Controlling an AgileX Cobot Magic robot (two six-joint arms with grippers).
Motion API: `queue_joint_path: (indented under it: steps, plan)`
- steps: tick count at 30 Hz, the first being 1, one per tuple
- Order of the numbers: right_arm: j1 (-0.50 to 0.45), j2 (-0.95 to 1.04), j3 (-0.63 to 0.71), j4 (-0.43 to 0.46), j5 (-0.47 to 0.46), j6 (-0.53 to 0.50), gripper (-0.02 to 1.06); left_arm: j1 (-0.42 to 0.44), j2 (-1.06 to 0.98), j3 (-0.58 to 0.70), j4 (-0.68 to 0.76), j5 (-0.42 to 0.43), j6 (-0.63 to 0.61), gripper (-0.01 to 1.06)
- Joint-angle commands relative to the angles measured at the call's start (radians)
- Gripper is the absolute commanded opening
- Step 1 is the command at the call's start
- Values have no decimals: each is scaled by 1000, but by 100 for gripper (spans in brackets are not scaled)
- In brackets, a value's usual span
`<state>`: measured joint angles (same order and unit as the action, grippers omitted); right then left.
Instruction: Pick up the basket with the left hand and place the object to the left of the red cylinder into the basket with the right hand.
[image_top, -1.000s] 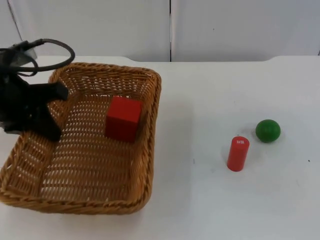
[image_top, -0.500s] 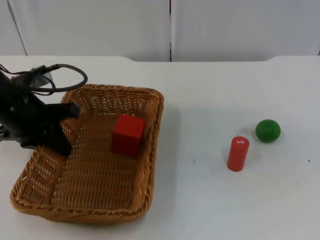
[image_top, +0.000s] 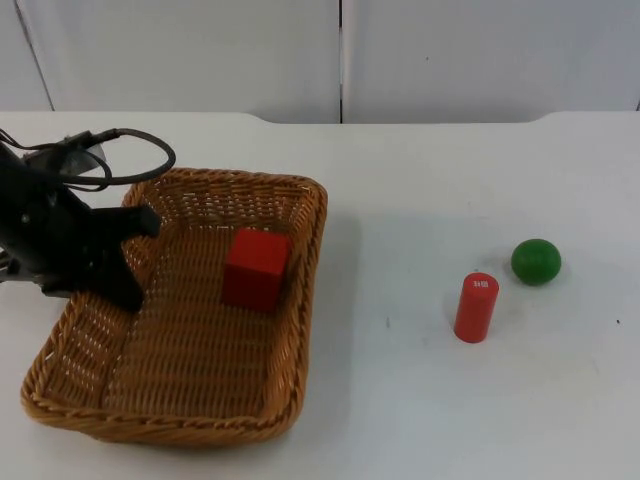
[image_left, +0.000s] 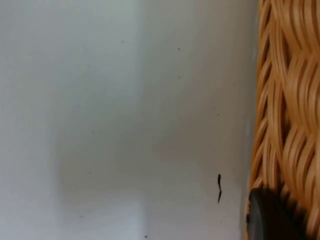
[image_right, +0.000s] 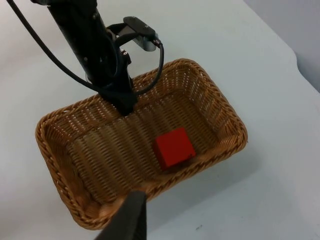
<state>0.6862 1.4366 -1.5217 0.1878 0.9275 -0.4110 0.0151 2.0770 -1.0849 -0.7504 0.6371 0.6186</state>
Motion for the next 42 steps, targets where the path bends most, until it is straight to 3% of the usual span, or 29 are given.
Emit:
queue_joint_path:
  steps: [1,7,10,12,14,15,19,23,27,34,42]
  plan:
    - [-4,-9,7,0,-7,0,105,-2,-4,-10,-36,7,3,0]
    - [-4,-9,7,0,-6,0,105,-2,-4,-10,-58,20,1,0]
    - [-4,-9,7,0,-6,0,105,-2,-4,-10,-69,31,1,6]
    - [-4,-9,7,0,-6,0,105,-2,-4,-10,-70,40,1,19]
    - [-4,-9,7,0,-6,0,105,-2,-4,-10,-70,52,1,40]
    - [-4,-9,7,0,-6,0,105,-2,-4,-10,-70,52,1,40]
    - [-4,-9,7,0,2,0,105,-2,-19,-10,-35,63,1,78]
    - [-4,-9,7,0,19,0,105,-2,-70,-10,27,56,1,92]
    - [-4,-12,7,-2,19,0,105,-2,-169,-10,118,39,-4,93]
    - [-4,-37,7,-2,14,19,105,-2,-392,-10,311,12,-187,93]
    - [-4,-133,55,4,1,54,105,-2,-634,-6,335,52,-240,93]
